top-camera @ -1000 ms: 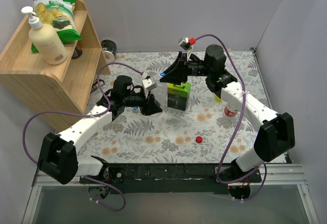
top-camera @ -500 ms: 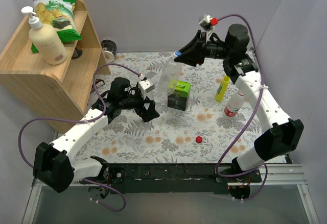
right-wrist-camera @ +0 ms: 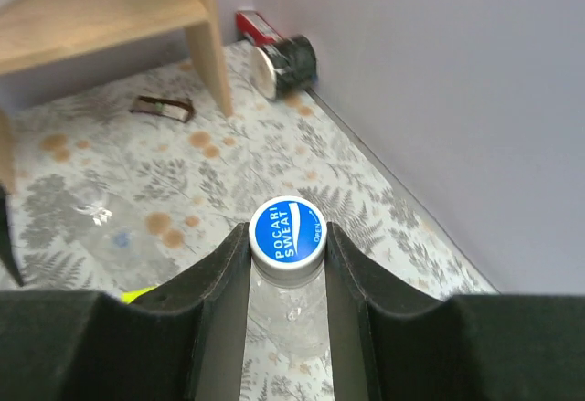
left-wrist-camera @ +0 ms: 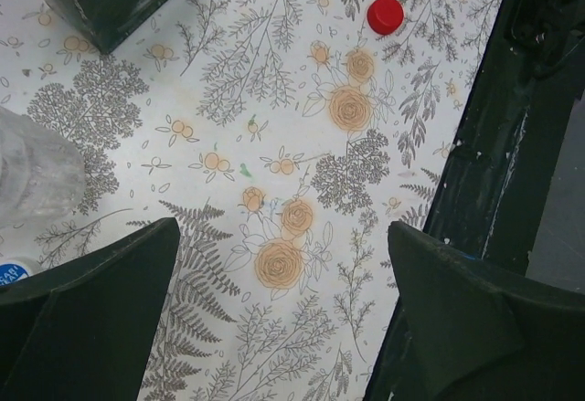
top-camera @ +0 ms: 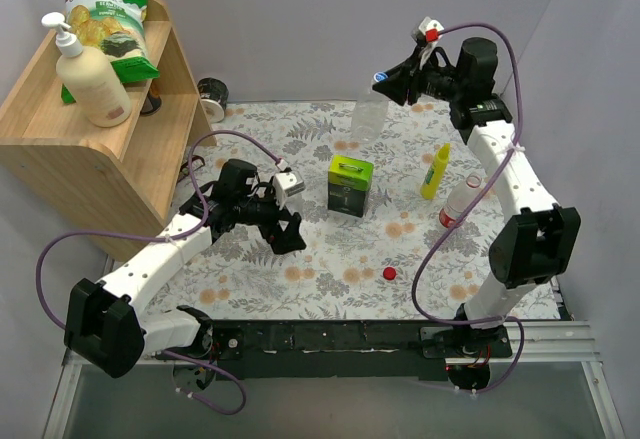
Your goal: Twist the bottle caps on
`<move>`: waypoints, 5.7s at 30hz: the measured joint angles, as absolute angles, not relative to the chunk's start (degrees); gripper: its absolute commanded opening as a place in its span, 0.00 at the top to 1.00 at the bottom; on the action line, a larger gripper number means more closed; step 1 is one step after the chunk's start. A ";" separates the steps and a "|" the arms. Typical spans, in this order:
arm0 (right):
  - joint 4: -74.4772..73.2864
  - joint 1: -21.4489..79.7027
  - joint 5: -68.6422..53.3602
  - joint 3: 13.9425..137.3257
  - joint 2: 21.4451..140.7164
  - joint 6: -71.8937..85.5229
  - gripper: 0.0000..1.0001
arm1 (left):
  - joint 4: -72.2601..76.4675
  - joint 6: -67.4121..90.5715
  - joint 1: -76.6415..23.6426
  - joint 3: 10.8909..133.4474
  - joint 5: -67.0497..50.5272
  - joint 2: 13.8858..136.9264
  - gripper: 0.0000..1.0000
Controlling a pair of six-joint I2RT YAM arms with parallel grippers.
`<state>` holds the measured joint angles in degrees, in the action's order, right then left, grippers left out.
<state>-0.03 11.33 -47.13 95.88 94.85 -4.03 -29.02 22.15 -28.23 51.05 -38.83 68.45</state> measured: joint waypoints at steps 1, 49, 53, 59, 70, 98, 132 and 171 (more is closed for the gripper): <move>0.16 11.05 -46.13 94.98 95.83 -4.80 0.99 | -29.67 21.74 -28.23 51.00 -38.89 68.45 0.02; 16.51 8.32 -44.97 71.00 100.22 -11.70 0.19 | -35.55 13.15 -28.23 46.09 -35.09 68.53 0.02; 16.53 8.29 -44.91 71.00 100.12 -11.84 0.16 | -35.53 13.02 -28.23 45.58 -35.11 68.53 0.02; 16.53 8.29 -44.66 71.02 100.12 -11.90 0.11 | -35.53 12.93 -28.25 45.45 -35.11 68.53 0.02; 16.53 8.29 -44.29 71.02 99.77 -11.94 0.07 | -35.51 12.86 -28.23 45.43 -35.09 68.53 0.02; 15.53 31.99 -46.50 77.06 94.70 -12.78 0.06 | -45.08 19.33 -14.17 52.25 -34.24 56.97 0.02; 18.06 37.28 -50.22 88.97 110.98 0.30 0.99 | -34.30 20.69 -9.96 49.21 -40.14 57.89 0.02; 16.56 34.63 -28.86 85.10 100.05 30.50 0.99 | 1.69 34.24 -24.05 49.63 -22.94 75.66 0.34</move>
<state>16.56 34.63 -28.86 85.10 100.05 30.50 1.69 34.24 -24.05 49.63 -22.94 75.66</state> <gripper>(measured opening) 0.418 0.729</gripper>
